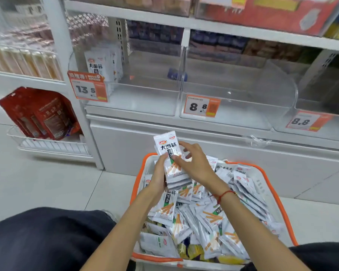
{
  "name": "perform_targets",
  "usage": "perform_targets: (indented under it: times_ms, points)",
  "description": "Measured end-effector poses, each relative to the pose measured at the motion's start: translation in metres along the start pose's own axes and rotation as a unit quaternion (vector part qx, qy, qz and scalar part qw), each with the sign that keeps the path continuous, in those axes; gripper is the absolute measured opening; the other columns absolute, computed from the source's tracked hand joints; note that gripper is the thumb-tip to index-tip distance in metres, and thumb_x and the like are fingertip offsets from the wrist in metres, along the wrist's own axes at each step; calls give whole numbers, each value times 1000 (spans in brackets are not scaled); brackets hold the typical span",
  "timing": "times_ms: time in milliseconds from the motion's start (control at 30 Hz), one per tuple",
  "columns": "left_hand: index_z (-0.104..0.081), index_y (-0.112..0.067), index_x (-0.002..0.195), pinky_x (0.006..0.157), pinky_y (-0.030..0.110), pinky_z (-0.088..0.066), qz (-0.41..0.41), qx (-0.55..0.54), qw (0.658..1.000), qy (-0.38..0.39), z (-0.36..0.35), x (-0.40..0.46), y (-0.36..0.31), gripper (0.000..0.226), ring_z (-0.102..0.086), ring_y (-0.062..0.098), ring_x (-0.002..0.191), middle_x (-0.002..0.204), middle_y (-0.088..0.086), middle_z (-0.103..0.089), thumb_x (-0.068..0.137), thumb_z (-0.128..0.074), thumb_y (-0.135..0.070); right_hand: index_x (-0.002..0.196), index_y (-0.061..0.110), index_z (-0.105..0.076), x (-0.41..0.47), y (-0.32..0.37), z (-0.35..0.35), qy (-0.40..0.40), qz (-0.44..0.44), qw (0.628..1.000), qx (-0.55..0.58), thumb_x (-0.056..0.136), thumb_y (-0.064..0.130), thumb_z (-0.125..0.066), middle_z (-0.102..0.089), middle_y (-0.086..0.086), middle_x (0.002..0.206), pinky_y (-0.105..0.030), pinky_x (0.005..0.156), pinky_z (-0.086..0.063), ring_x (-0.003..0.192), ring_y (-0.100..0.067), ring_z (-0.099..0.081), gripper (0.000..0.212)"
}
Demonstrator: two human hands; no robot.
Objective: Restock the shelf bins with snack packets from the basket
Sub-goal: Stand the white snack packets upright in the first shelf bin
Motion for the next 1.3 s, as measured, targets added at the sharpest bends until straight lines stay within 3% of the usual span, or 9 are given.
perform_targets:
  times_ms: [100,267,433,667,833,1033,1100,1233,1300]
  points:
    - [-71,-26,90,94,46,-48,-47,5,999,-11,-1,4,-41,35,-70,21,76,84,4,-75,97,-39,-36,146,36,-29,20,35,-3,43,21,999,24,97,41,-45,-52,4,131,-33,93,-45,108,-15,-54,52]
    - [-65,-19,108,84,35,-51,-149,51,987,-33,-2,0,-128,35,-66,27,92,99,7,-72,98,-31,-25,149,44,3,55,104,-1,90,25,996,-7,103,34,-25,-55,-1,129,-31,78,-41,99,-24,-59,55]
    - [-60,-22,96,59,18,-49,-227,153,962,0,12,-12,-207,30,-64,5,66,76,-8,-68,101,-31,-22,148,33,18,86,175,9,120,125,983,-58,102,24,-29,-54,-2,129,-28,81,-45,101,-21,-58,67]
    - [-52,-27,113,77,23,-43,-323,387,862,-51,43,-1,-310,22,-55,7,94,112,-3,-60,100,-35,-28,150,31,1,141,232,-1,52,251,965,63,98,15,-45,-48,17,130,-24,88,-48,106,-8,-59,71]
    - [-60,-27,101,75,12,-44,-311,470,825,-23,67,16,-352,15,-59,0,95,101,-17,-63,93,-57,-14,147,23,-20,192,237,-25,-18,282,959,5,93,14,-52,-40,1,139,-31,91,-45,96,9,-50,64]
    - [-43,-18,120,72,17,-50,-351,485,798,-74,95,43,-386,53,-61,12,96,99,-5,-62,80,-69,5,124,12,-35,257,242,-55,42,222,973,54,89,7,-60,-48,-9,127,-38,94,-50,111,-24,-57,44]
    - [-50,-18,114,76,33,-53,-336,589,725,-122,101,54,-392,49,-62,19,94,96,-1,-65,75,-78,-7,129,5,-35,277,237,-72,94,196,976,20,90,4,-58,-53,-15,127,-39,90,-53,110,-27,-59,46]
    - [-62,-18,94,67,28,-40,-273,808,440,-281,104,61,-397,49,-56,20,87,90,2,-62,64,-81,-52,136,-2,-34,302,219,-110,206,93,974,-27,91,15,-59,-61,-15,120,-39,78,-58,104,-26,-63,54]
    - [-60,-19,103,77,32,-37,-263,854,337,-296,99,67,-394,57,-51,20,99,100,2,-62,65,-77,-58,132,1,-40,313,209,-123,218,66,973,-43,90,25,-61,-61,-10,116,-34,70,-57,96,-22,-62,53]
Point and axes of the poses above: each hand's wrist, its own x-axis towards the middle knuckle, its own z-axis out of the back of the hand, y = z × x, the point moved 5 cm from there along x, towards the middle knuckle
